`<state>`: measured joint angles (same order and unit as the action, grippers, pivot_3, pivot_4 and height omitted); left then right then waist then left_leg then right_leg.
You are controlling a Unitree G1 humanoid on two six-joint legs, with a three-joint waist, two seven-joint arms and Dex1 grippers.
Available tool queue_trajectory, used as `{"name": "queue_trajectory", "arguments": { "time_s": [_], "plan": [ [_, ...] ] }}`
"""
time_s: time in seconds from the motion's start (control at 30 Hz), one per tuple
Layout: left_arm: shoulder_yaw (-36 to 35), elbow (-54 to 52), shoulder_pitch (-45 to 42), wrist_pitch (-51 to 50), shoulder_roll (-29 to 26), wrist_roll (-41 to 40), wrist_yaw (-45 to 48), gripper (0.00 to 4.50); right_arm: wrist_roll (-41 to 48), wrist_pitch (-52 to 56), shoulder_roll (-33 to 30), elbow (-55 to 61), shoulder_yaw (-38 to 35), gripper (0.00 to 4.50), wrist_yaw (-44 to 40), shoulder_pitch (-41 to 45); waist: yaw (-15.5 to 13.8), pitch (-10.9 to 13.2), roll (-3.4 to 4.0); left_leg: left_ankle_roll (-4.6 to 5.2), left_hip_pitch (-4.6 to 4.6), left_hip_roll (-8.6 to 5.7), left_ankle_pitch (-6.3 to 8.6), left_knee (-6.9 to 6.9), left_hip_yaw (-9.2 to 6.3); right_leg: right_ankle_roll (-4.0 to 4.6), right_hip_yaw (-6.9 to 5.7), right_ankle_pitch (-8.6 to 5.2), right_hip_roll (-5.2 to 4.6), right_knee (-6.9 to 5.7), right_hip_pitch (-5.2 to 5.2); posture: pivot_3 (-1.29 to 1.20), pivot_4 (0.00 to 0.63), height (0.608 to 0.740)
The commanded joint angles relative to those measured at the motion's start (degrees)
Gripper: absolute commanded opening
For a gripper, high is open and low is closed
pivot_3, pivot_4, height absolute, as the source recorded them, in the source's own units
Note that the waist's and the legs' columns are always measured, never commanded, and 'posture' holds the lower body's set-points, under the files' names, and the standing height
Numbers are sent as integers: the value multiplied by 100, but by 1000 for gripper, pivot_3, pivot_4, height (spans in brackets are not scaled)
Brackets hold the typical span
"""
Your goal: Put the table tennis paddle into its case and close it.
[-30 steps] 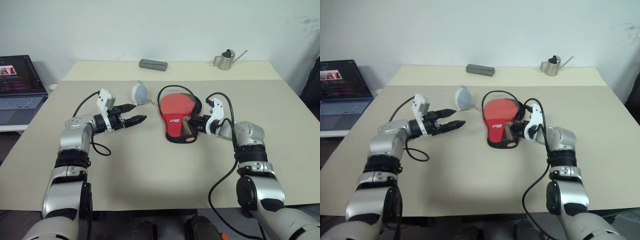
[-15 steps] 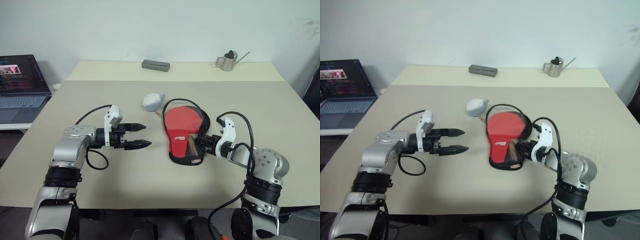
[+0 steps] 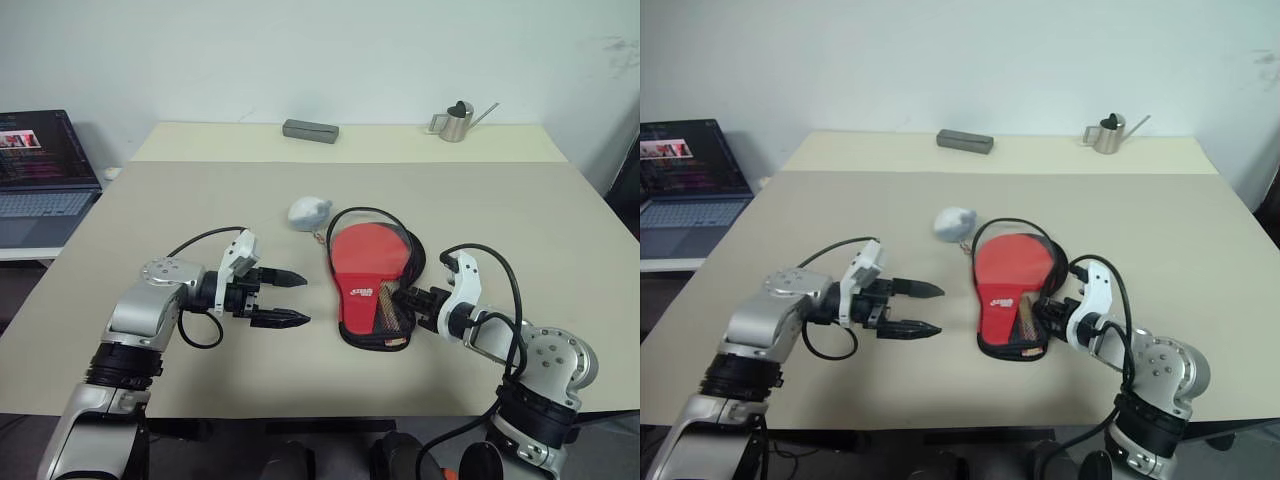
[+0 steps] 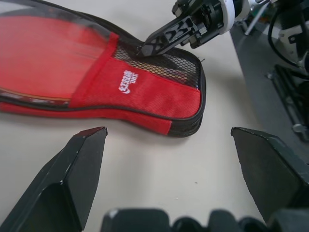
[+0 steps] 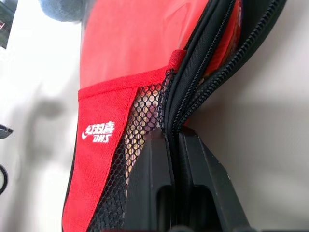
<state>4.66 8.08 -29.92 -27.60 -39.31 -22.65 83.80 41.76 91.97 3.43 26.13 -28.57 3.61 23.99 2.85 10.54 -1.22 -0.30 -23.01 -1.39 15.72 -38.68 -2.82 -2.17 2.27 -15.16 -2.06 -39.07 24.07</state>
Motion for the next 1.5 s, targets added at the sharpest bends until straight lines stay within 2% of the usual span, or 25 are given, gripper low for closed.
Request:
{"name": "queue_trajectory", "arguments": {
  "time_s": [0.03,0.33,0.73,0.83,0.97,1.07,1.23,1.43,1.5],
  "plan": [
    [4,-331,97,-15,-191,-188,253,4500,577,53,-129,302,84,27,132,-114,4,0,0,0,0,0,0,0,0,0,0,0,0,1,0,0,150,740],
    [197,-279,226,589,-663,-49,719,4500,2031,53,-681,263,275,27,667,-505,8,0,0,1,3,1,0,2,0,1,0,-2,0,4,-4,0,150,740],
    [303,445,284,1352,-656,23,863,4500,3953,-135,-777,298,476,27,2167,-1014,8,0,0,2,2,3,0,3,0,1,0,-3,1,5,-5,0,150,740],
    [367,564,291,1488,-670,2,870,4500,4805,-685,-1205,257,888,27,2750,-1273,13,0,0,2,2,3,1,4,2,1,2,-3,1,7,-5,0,150,740],
    [547,646,360,1688,-821,-131,870,4500,6254,-1911,-2093,466,1816,27,3690,-1779,28,0,0,3,2,4,1,5,1,0,1,-4,0,9,-7,0,150,740],
    [650,597,370,1704,-907,-224,870,4500,6927,-2716,-2670,650,2379,27,4128,-1900,36,0,-1,3,2,6,1,4,2,0,2,-4,1,9,-7,0,150,740],
    [781,519,306,1649,-951,-308,870,4500,7124,-3613,-3238,896,3004,27,4227,-1969,35,0,-2,4,4,7,1,3,2,-1,2,-5,4,11,-13,0,150,740],
    [846,621,121,1616,-828,-249,870,4500,7124,-4167,-3707,904,3399,27,4238,-1842,25,0,-2,4,4,7,1,1,0,-1,0,-5,4,12,-16,0,150,740],
    [850,605,98,1584,-787,-224,870,4500,7124,-4324,-3812,906,3456,553,4272,-1835,21,0,-2,4,5,7,1,1,-2,-1,-1,-5,5,12,-19,0,150,740]
  ]
}}
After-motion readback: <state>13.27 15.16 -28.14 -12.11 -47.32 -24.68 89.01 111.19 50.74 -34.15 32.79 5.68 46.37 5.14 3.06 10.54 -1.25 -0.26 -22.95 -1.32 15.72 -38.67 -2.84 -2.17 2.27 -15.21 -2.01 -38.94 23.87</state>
